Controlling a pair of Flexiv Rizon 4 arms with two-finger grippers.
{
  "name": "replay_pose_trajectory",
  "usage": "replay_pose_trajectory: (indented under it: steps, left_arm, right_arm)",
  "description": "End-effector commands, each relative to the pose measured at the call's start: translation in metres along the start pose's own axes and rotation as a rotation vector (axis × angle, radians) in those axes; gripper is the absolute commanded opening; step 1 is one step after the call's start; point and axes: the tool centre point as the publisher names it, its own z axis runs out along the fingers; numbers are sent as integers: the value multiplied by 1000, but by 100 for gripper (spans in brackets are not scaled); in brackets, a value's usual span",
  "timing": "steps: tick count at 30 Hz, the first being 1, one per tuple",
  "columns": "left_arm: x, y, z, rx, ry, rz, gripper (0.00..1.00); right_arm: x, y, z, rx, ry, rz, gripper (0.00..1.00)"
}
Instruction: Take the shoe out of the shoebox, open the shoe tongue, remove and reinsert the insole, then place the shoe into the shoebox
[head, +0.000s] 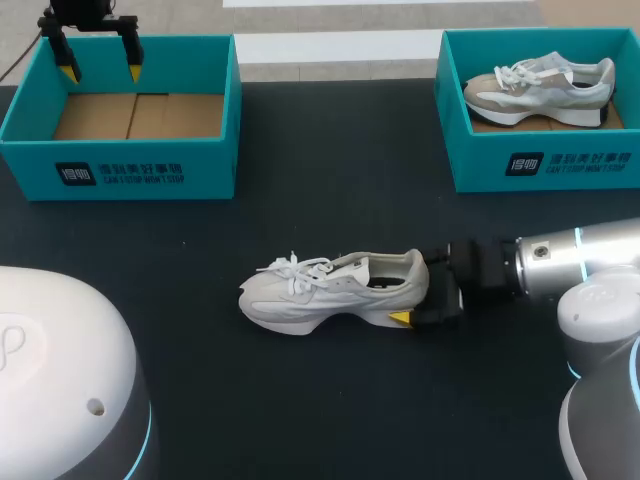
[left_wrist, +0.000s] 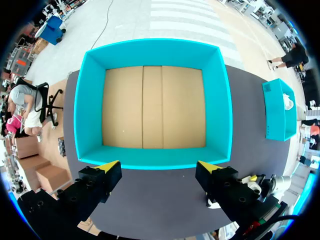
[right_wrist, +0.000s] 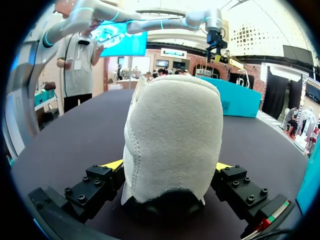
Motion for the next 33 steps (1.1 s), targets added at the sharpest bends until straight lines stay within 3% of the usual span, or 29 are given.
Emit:
replay_pose_trajectory:
  steps: [1,4,5,6,24,30,33]
  left_arm:
    - [0,0,0,0,0,0,100]
    - [0,0,0,0,0,0,100]
    - [0,0,0,0,0,0,100]
    - [0,0,0,0,0,0,100]
    - [0,0,0,0,0,0,100]
    - [16,55,-7,33,52,-85,100]
    - [26,77,-6,55,1,-124,100]
  right_arm:
    - [-2,-3,18,-11,-11,10,100]
    - [-2,-4,25,-15,-6,11,99]
    - [-2,-4,26,-14,-2,8,39]
    - [-2,-3,26,-17,-5,7,0]
    - [0,-1,25,-10,4,1,0]
    - [0,-1,25,-10,4,1,0]
    - [0,-1,25,-10,4,1,0]
